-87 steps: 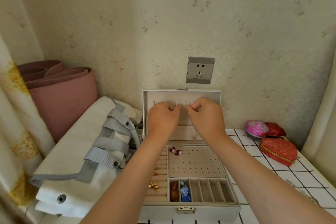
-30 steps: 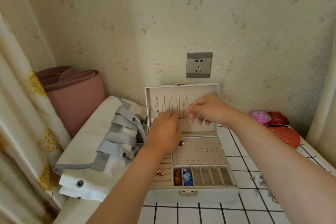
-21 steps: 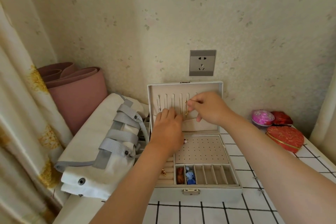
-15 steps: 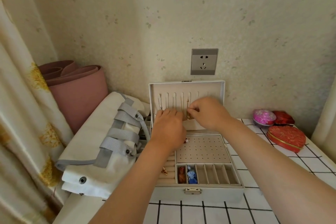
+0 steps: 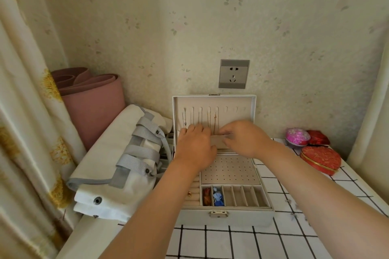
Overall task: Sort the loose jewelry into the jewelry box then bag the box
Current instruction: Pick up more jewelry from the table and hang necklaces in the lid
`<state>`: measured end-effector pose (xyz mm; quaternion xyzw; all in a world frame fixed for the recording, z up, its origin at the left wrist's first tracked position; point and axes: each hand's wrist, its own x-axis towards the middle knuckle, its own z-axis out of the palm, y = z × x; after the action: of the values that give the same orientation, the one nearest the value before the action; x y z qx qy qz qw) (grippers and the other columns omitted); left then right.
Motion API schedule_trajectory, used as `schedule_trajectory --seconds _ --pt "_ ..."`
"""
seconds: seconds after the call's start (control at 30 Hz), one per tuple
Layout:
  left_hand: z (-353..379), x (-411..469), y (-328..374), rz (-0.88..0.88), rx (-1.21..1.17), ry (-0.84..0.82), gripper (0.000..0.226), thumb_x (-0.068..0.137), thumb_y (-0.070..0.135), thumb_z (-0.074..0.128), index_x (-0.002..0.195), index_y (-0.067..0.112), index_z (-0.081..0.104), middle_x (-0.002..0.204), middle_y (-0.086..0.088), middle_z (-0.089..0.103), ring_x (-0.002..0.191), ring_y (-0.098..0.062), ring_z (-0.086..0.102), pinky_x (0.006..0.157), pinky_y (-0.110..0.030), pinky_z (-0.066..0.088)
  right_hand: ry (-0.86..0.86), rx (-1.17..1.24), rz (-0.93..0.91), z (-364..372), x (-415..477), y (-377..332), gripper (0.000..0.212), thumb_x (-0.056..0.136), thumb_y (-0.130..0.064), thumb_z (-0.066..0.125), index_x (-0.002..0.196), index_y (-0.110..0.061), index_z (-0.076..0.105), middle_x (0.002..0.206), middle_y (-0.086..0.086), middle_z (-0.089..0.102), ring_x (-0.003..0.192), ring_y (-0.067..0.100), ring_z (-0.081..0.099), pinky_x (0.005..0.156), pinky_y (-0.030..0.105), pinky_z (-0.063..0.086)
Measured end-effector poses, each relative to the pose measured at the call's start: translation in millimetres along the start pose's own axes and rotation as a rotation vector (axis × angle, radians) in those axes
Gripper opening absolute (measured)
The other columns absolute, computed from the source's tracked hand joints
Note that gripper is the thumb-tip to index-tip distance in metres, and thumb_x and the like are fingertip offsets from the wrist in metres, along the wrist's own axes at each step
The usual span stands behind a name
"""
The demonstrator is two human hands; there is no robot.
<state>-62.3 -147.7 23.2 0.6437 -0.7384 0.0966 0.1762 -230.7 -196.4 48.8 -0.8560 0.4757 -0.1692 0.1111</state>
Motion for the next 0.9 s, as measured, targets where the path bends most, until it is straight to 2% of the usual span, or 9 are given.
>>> schedule_trajectory --seconds 0.03,0.1,0.27,0.37,0.47,0.53,0.57,0.67,0.9 --pt "-2.7 0.5 2.3 -0.006 -0.012 -0.009 0.043 0.093 0.041 0.047 0.129 0.017 0.052 0.126 -0.002 0.053 0.118 -0.022 0.044 0.1 -0.036 0.032 0.022 0.033 0.0 -4.9 -3.5 1.4 0.028 0.093 -0.022 0.063 0.12 -0.024 0.071 0.12 -0.006 0.07 0.111 0.012 0.063 0.099 0.036 0.05" --pt "-8.5 1.6 9.3 -0.011 -0.053 -0.009 0.046 0.094 0.041 0.048 0.133 0.018 0.051 0.13 -0.001 0.053 0.12 -0.022 0.044 0.101 -0.037 0.032 0.073 0.102 0.014 -15.0 -13.9 3.3 0.028 0.094 -0.021 0.063 0.122 -0.023 0.07 0.12 -0.008 0.069 0.112 0.008 0.061 0.102 0.029 0.046" --pt "-22.2 -0.5 43.4 0.056 -0.217 0.037 0.043 0.095 0.037 0.05 0.134 0.019 0.053 0.125 0.0 0.058 0.114 -0.022 0.049 0.095 -0.038 0.041 0.152 0.24 0.132 -26.0 -60.8 23.2 0.022 0.095 -0.021 0.065 0.114 -0.027 0.073 0.105 -0.013 0.069 0.07 -0.009 0.056 0.084 0.025 0.05" --pt "-27.5 -4.4 74.8 0.123 -0.308 0.029 0.037 0.096 0.034 0.05 0.13 0.02 0.056 0.116 0.001 0.061 0.106 -0.019 0.053 0.089 -0.035 0.046 0.115 0.204 0.205 -33.7 -96.5 50.1 0.021 0.094 -0.022 0.065 0.113 -0.028 0.073 0.104 -0.013 0.068 0.066 -0.015 0.055 0.082 0.023 0.052" --pt "-25.0 -9.4 108.9 0.178 -0.388 -0.054 0.036 0.096 0.033 0.052 0.13 0.021 0.056 0.114 0.003 0.062 0.106 -0.019 0.053 0.089 -0.036 0.047 0.147 0.194 0.288 -46.9 -128.1 75.2 0.02 0.094 -0.018 0.065 0.11 -0.027 0.073 0.102 -0.015 0.067 0.062 -0.02 0.056 0.067 0.011 0.046" --pt "-19.0 -11.7 129.0 0.221 -0.402 -0.123 0.034 0.096 0.032 0.051 0.128 0.022 0.057 0.112 0.003 0.064 0.106 -0.019 0.054 0.089 -0.035 0.048 0.134 0.195 0.34 -53.6 -146.9 90.7 0.018 0.094 -0.015 0.065 0.107 -0.025 0.073 0.101 -0.012 0.069 0.054 -0.014 0.058 0.057 0.008 0.045" --pt "-15.1 -12.1 137.9 0.235 -0.408 -0.16 0.033 0.096 0.032 0.051 0.127 0.023 0.058 0.11 0.003 0.064 0.105 -0.019 0.056 0.088 -0.035 0.048 0.124 0.212 0.371 -55.7 -156.0 99.2 0.017 0.094 -0.014 0.066 0.103 -0.027 0.073 0.1 -0.009 0.071 0.05 -0.005 0.06 0.054 0.013 0.049" --pt "-2.0 -13.2 163.8 0.265 -0.418 -0.242 0.03 0.096 0.031 0.051 0.122 0.022 0.062 0.109 0.002 0.065 0.104 -0.019 0.058 0.088 -0.036 0.05 0.056 0.217 0.473 -58.5 -181.1 122.7 0.018 0.093 -0.017 0.067 0.095 -0.035 0.07 0.099 -0.01 0.07 0.052 0.012 0.065 0.061 0.031 0.059" --pt "38.5 -25.1 223.4 0.468 -0.339 -0.401 0.034 0.096 0.028 0.051 0.128 0.021 0.061 0.123 -0.004 0.06 0.116 -0.022 0.051 0.094 -0.041 0.048 -0.125 0.187 0.616 -54.6 -216.1 169.0 0.016 0.088 -0.01 0.072 0.094 -0.025 0.075 0.098 -0.002 0.072 0.061 0.01 0.066 0.054 0.018 0.05"
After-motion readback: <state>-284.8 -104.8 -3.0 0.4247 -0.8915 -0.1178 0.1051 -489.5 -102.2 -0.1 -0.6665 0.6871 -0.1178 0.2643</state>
